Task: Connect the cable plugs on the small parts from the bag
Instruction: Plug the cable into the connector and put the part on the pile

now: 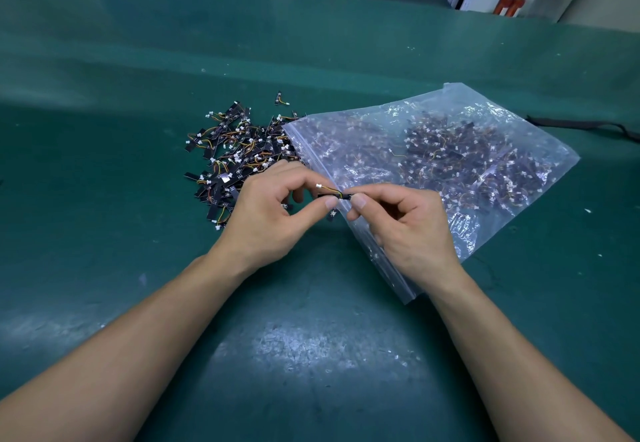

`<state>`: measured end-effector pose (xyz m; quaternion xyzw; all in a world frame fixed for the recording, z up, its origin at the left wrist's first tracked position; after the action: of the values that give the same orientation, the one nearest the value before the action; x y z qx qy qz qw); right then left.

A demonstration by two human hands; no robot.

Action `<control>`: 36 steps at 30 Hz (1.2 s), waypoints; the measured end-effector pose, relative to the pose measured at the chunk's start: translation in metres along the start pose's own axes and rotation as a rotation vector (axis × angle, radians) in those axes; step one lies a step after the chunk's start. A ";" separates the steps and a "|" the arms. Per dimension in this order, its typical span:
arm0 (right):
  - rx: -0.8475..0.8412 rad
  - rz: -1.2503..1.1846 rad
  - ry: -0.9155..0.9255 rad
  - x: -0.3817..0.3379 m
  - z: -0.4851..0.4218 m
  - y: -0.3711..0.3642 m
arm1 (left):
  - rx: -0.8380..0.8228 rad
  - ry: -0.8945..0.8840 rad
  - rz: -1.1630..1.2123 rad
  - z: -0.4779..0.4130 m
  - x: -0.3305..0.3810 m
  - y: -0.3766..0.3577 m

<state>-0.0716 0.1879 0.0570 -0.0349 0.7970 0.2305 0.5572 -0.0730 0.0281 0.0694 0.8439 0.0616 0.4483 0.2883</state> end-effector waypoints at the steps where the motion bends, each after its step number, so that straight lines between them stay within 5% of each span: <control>1: -0.002 0.009 0.005 0.000 0.000 -0.001 | 0.009 -0.012 -0.026 0.000 0.001 0.001; 8: 0.057 0.171 0.100 -0.006 0.002 0.003 | 0.058 -0.104 -0.231 0.001 0.017 0.008; 36: 0.067 0.234 0.213 -0.010 0.003 0.001 | 0.026 -0.129 -0.217 0.002 0.018 0.008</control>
<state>-0.0654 0.1885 0.0659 0.0526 0.8574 0.2624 0.4396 -0.0617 0.0274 0.0857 0.8630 0.1395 0.3585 0.3276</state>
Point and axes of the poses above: each hand's wrist, its own z-axis away from the middle knuckle, its own y-axis out of the back of the hand, x = y × z, the point moved 10 cm from there along -z, towards the middle knuckle, and after that the axes turned 15 degrees about -x, right-handed, at the moved point
